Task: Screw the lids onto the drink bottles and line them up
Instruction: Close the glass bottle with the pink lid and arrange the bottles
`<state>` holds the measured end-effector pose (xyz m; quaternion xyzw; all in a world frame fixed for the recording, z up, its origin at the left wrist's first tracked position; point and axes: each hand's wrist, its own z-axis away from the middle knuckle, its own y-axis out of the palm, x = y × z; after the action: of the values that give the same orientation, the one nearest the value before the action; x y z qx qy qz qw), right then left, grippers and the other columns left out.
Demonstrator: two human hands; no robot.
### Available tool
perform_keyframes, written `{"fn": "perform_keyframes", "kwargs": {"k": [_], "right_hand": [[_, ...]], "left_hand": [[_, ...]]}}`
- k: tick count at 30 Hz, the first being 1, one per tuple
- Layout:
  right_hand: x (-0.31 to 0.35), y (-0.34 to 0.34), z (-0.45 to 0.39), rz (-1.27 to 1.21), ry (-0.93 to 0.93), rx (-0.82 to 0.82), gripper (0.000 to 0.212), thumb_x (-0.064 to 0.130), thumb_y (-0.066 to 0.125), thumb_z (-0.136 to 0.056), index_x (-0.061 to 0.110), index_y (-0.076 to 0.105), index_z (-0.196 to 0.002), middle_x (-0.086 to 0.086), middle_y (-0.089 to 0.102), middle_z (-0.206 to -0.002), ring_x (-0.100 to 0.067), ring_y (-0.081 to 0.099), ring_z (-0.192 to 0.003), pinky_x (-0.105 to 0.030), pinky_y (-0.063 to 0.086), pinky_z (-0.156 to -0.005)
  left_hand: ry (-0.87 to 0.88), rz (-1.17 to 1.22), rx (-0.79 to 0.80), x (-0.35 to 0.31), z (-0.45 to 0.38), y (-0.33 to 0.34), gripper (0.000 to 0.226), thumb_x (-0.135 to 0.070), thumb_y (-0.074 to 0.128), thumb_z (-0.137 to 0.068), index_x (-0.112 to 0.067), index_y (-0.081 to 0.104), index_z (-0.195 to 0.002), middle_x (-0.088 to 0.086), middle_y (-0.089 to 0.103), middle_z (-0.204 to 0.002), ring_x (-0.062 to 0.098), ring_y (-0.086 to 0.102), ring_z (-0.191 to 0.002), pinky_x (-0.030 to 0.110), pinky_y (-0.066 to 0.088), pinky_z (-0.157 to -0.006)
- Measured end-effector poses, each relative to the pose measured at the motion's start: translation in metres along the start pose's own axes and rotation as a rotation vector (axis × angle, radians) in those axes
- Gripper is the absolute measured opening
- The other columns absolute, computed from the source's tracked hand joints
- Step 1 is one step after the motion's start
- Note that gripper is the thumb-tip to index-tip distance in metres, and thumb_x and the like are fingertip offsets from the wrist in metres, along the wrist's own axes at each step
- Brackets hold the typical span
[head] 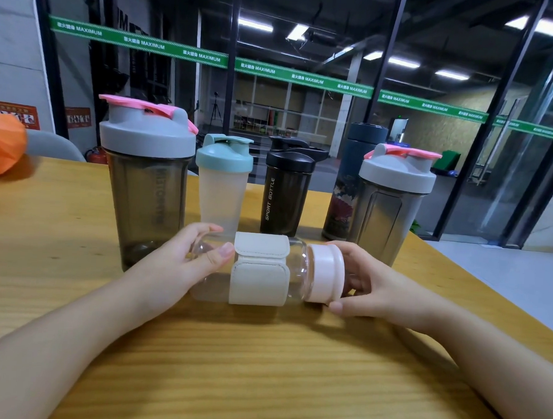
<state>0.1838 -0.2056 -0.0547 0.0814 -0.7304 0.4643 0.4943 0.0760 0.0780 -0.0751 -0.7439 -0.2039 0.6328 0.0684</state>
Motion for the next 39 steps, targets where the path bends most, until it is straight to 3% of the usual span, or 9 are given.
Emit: {"fn": "perform_keyframes", "kwargs": {"k": [5, 9, 13, 15, 18, 24, 35, 37, 39], "right_hand": [[0.007, 0.002, 0.002, 0.081, 0.037, -0.014, 0.056, 0.060, 0.058, -0.069, 0.031, 0.057, -0.117, 0.009, 0.069, -0.087, -0.005, 0.060, -0.078, -0.023, 0.044, -0.064], [0.010, 0.003, 0.003, 0.186, 0.098, -0.050, 0.058, 0.071, 0.038, -0.081, 0.019, 0.063, -0.089, -0.002, 0.066, -0.084, 0.000, 0.052, -0.063, -0.020, 0.042, -0.065], [0.013, 0.006, 0.001, 0.207, 0.174, -0.072, 0.069, 0.074, 0.019, -0.077, 0.021, 0.063, -0.085, 0.005, 0.063, -0.080, 0.000, 0.048, -0.058, -0.019, 0.040, -0.065], [0.009, 0.006, 0.001, 0.123, 0.103, -0.050, 0.063, 0.079, 0.034, -0.077, 0.029, 0.060, -0.104, 0.007, 0.065, -0.093, -0.003, 0.056, -0.069, -0.022, 0.046, -0.070], [0.002, 0.003, 0.001, 0.025, 0.021, -0.004, 0.084, 0.049, 0.074, -0.066, 0.053, 0.027, -0.135, 0.014, 0.044, -0.137, -0.023, 0.060, -0.108, -0.039, 0.050, -0.095], [0.005, 0.003, 0.001, 0.112, -0.018, 0.014, 0.086, 0.013, 0.078, -0.073, 0.057, 0.028, -0.127, 0.019, 0.045, -0.131, -0.025, 0.060, -0.106, -0.045, 0.051, -0.090], [-0.003, 0.002, -0.002, 0.113, -0.017, -0.023, 0.061, 0.052, 0.068, -0.071, 0.043, 0.048, -0.128, 0.011, 0.061, -0.118, -0.033, 0.057, -0.105, -0.056, 0.045, -0.093], [-0.001, 0.002, -0.003, 0.139, -0.009, -0.025, 0.042, 0.059, 0.063, -0.071, 0.046, 0.059, -0.110, 0.012, 0.060, -0.111, -0.027, 0.059, -0.098, -0.048, 0.048, -0.087], [0.005, 0.003, -0.002, 0.144, 0.012, -0.022, 0.031, 0.066, 0.054, -0.069, 0.046, 0.064, -0.091, 0.012, 0.056, -0.105, -0.009, 0.058, -0.085, -0.026, 0.044, -0.075]], "left_hand": [[-0.001, -0.022, 0.001, -0.002, 0.001, 0.001, 0.084, -0.096, 0.050, -0.034, -0.058, 0.045, -0.108, -0.002, 0.056, -0.130, 0.016, 0.060, -0.107, 0.046, 0.044, -0.102], [-0.008, -0.021, 0.007, -0.003, 0.002, 0.000, 0.085, -0.097, 0.050, -0.032, -0.059, 0.044, -0.109, -0.005, 0.053, -0.134, 0.015, 0.056, -0.116, 0.045, 0.043, -0.103], [-0.010, -0.020, 0.002, -0.002, 0.001, 0.001, 0.081, -0.096, 0.051, -0.034, -0.061, 0.045, -0.106, -0.006, 0.053, -0.133, 0.015, 0.056, -0.116, 0.045, 0.043, -0.103], [-0.003, 0.001, -0.006, 0.000, 0.000, 0.000, 0.078, -0.095, 0.053, -0.035, -0.061, 0.047, -0.105, -0.005, 0.055, -0.131, 0.016, 0.059, -0.112, 0.046, 0.044, -0.102], [0.005, -0.013, -0.009, 0.001, 0.000, 0.000, 0.081, -0.095, 0.052, -0.036, -0.060, 0.047, -0.108, -0.004, 0.056, -0.130, 0.017, 0.060, -0.112, 0.046, 0.044, -0.102], [0.003, -0.033, -0.010, -0.002, 0.001, 0.001, 0.087, -0.097, 0.050, -0.033, -0.056, 0.046, -0.111, -0.004, 0.056, -0.130, 0.017, 0.060, -0.111, 0.046, 0.045, -0.101], [0.010, -0.040, -0.022, -0.007, 0.004, 0.003, 0.086, -0.097, 0.049, -0.031, -0.058, 0.046, -0.107, 0.010, 0.055, -0.129, 0.027, 0.061, -0.107, 0.049, 0.046, -0.099], [0.009, -0.039, -0.016, -0.007, 0.004, 0.003, 0.086, -0.097, 0.049, -0.032, -0.058, 0.046, -0.109, 0.006, 0.055, -0.130, 0.028, 0.059, -0.113, 0.049, 0.046, -0.100], [0.008, -0.030, -0.005, -0.005, 0.004, 0.002, 0.087, -0.096, 0.051, -0.034, -0.057, 0.046, -0.111, 0.002, 0.055, -0.130, 0.025, 0.059, -0.113, 0.049, 0.046, -0.099]]}}
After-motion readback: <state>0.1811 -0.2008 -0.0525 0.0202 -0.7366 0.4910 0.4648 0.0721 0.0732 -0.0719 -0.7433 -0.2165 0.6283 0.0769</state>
